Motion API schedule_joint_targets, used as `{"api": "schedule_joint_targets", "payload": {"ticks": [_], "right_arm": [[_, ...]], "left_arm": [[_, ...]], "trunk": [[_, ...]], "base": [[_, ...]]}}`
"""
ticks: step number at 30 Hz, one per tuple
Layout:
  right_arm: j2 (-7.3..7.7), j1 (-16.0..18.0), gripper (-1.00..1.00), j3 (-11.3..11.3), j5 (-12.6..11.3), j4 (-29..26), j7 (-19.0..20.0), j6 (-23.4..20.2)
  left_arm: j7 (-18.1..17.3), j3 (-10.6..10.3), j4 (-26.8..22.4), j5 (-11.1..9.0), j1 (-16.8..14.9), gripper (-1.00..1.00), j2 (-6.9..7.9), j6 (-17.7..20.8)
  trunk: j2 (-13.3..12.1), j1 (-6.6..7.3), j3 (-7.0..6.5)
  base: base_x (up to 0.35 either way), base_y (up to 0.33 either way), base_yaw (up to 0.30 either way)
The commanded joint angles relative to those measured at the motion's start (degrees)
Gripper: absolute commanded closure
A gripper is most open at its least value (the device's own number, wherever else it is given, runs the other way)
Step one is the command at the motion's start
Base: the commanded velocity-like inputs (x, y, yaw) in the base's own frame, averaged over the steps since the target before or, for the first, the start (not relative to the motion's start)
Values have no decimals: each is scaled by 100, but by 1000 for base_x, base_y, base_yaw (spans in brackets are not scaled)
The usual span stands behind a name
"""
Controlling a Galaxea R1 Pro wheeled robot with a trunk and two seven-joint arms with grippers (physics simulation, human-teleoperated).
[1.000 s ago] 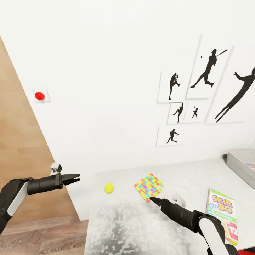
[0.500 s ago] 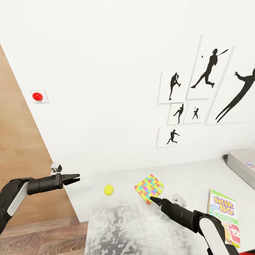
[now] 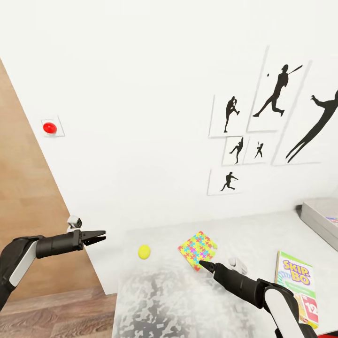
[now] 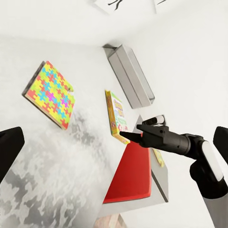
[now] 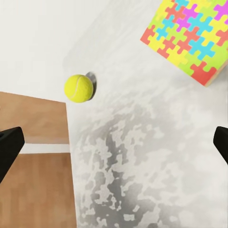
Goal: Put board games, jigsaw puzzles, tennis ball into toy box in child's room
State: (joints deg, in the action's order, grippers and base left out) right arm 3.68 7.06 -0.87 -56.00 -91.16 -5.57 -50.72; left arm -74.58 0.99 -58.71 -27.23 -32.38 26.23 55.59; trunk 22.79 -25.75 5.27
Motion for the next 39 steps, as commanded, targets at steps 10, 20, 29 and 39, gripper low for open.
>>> {"api": "schedule_joint_targets", "payload": {"ticks": [10, 20, 29, 39], "right_arm": [[-16, 5, -100, 20, -60, -7, -58, -17], [-24, 5, -100, 32, -60, -7, -78, -6], [-17, 684, -100, 30, -35, -8, -699, -93], [-465, 3262, -100, 27, -138, 1240, -2428, -796]], "left_arm": [[-9, 24, 0, -24, -5, -100, 5, 48], [-8, 219, 0, -22, 3, -100, 5, 54], [-10, 232, 0, -34, 4, -100, -11, 57], [-12, 233, 0, -40, 4, -100, -30, 57]], "trunk": [[13, -4, 13], [13, -4, 13], [13, -4, 13], [13, -4, 13]], "base": [[0, 0, 0], [0, 0, 0], [0, 0, 0], [0, 0, 0]]}}
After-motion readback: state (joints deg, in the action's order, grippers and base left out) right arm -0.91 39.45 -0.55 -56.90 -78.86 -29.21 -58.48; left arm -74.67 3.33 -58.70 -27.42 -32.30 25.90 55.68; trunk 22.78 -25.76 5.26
